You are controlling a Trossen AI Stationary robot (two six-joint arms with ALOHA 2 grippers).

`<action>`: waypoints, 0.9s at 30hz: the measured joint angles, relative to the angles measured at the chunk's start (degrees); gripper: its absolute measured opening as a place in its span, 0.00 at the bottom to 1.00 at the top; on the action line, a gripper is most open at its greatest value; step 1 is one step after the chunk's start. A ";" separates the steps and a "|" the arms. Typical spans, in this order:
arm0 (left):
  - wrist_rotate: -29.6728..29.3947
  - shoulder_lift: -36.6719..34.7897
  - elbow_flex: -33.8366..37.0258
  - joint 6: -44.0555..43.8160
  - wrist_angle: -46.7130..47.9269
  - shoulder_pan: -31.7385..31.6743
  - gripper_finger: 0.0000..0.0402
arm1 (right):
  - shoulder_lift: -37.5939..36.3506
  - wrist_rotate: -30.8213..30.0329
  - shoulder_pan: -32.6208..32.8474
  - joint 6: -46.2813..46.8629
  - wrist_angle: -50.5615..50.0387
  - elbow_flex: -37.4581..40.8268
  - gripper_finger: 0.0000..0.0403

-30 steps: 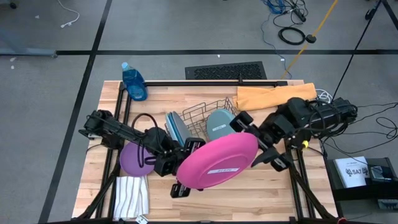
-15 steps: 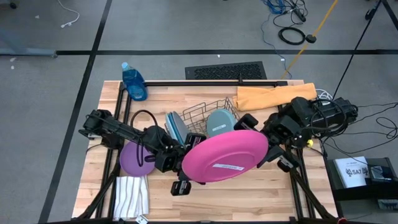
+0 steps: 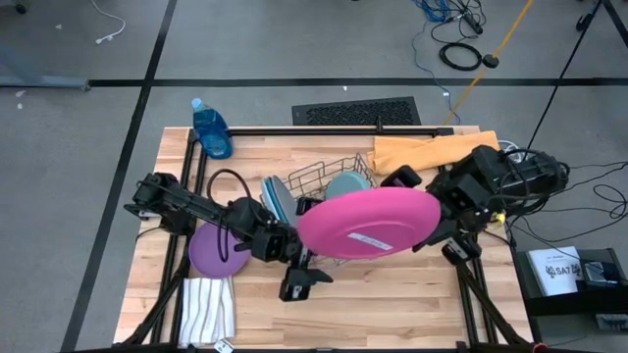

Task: Sort dishes
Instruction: Put the pink plate into the dish rack

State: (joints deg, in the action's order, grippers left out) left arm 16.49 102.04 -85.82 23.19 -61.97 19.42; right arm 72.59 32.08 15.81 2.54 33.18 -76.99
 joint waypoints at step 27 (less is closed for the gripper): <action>-69.97 -12.15 0.06 31.56 16.86 17.80 0.71 | -18.20 -36.31 8.08 -7.29 -47.68 7.40 0.02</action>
State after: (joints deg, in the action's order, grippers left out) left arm -53.47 89.89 -85.76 54.75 -45.11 37.22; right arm 54.39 -4.23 23.89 -4.75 -14.49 -69.59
